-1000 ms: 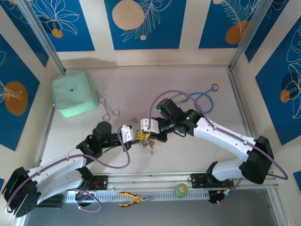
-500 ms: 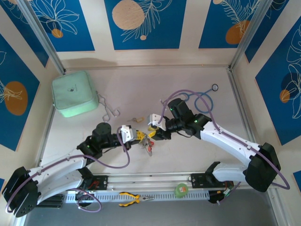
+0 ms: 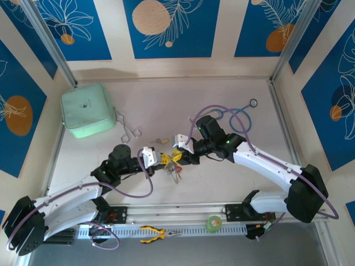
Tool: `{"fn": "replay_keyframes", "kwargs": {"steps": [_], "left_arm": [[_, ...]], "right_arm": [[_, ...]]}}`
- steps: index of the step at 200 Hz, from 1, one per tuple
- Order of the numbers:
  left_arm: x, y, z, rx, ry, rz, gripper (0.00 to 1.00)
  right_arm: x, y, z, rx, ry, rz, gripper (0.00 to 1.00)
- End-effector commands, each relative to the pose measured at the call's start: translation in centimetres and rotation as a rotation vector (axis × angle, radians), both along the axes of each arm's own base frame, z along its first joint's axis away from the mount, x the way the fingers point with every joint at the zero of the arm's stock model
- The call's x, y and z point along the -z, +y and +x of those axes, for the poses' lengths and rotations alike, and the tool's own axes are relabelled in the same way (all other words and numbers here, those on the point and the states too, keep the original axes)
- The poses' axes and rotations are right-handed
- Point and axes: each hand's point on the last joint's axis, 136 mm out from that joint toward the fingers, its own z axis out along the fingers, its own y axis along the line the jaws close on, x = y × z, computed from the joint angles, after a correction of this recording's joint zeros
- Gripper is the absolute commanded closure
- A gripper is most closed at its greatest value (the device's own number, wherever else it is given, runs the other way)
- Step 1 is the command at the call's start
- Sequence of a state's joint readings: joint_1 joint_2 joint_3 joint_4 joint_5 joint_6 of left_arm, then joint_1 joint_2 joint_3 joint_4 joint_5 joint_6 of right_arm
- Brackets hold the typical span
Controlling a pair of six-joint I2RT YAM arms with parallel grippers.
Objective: Put the keys on the keyring
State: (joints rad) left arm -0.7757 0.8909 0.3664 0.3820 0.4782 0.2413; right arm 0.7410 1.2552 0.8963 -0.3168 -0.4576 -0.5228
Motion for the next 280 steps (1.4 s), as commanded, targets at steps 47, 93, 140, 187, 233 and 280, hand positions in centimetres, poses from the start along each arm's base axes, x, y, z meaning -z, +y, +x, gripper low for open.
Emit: {"fn": "replay_keyframes", "kwargs": {"steps": [47, 93, 140, 187, 233, 280], "left_arm": [[-1.9, -0.2, -0.2, 0.015, -0.055, -0.063, 1.0], [-1.8, 0.0, 0.2, -0.011, -0.056, -0.05, 0.94], [-1.0, 0.8, 0.4, -0.033, -0.086, 0.065, 0.65], [-0.5, 0.8, 0.0, 0.008, -0.082, 0.148, 0.68], [-0.9, 0.4, 0.0, 0.021, -0.084, 0.129, 0.74], [-1.0, 0.3, 0.4, 0.003, -0.095, 0.12, 0.83]], "right_arm": [[0.8, 0.0, -0.4, -0.031, 0.021, 0.009, 0.8], [-0.4, 0.3, -0.6, -0.054, 0.015, 0.037, 1.0], [-0.3, -0.4, -0.9, -0.073, -0.103, -0.099, 1.0], [-0.2, -0.6, -0.5, -0.101, -0.214, -0.261, 1.0], [-1.2, 1.1, -1.0, -0.135, -0.241, -0.244, 1.0], [-1.9, 2.6, -2.0, -0.168, -0.225, -0.208, 1.0]]}}
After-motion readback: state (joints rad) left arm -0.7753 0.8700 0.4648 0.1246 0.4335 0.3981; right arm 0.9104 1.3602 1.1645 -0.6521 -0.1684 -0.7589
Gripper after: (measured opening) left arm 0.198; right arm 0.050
